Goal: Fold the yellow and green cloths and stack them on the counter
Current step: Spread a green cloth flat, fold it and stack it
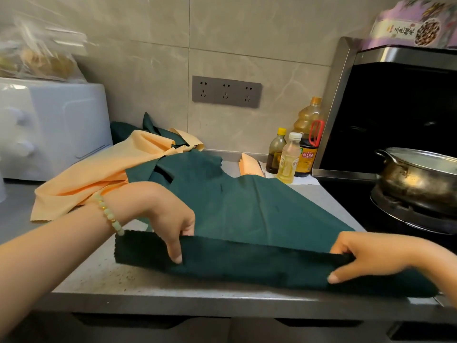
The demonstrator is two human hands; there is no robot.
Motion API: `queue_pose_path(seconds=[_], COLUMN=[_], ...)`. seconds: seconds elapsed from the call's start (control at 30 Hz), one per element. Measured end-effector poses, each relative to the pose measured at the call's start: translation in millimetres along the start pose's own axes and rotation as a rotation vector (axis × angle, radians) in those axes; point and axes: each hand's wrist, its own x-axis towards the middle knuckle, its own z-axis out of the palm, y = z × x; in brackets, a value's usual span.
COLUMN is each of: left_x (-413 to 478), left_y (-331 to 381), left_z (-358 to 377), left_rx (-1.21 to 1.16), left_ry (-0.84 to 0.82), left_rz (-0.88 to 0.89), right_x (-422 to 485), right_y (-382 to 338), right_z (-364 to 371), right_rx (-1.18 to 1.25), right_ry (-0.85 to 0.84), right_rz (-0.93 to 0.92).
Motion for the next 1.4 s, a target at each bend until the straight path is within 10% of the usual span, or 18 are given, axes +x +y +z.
queue_pose_path(seconds=[0.43, 0.6, 1.4], left_x=[108, 144, 158], left_y=[-33, -23, 2], left_z=[-15, -7, 38], left_rx=[0.004, -0.113, -0.178], left_ry=[0.618, 0.744, 0.569], left_rz=[-0.135, -0.12, 0.002], right_x=[105, 142, 134], right_y=[48, 62, 75], right_z=[-34, -28, 6], right_rx=[-0.451, -0.239, -0.07], right_ry=[0.471, 0.536, 0.558], right_rz=[0.163, 0.2, 0.017])
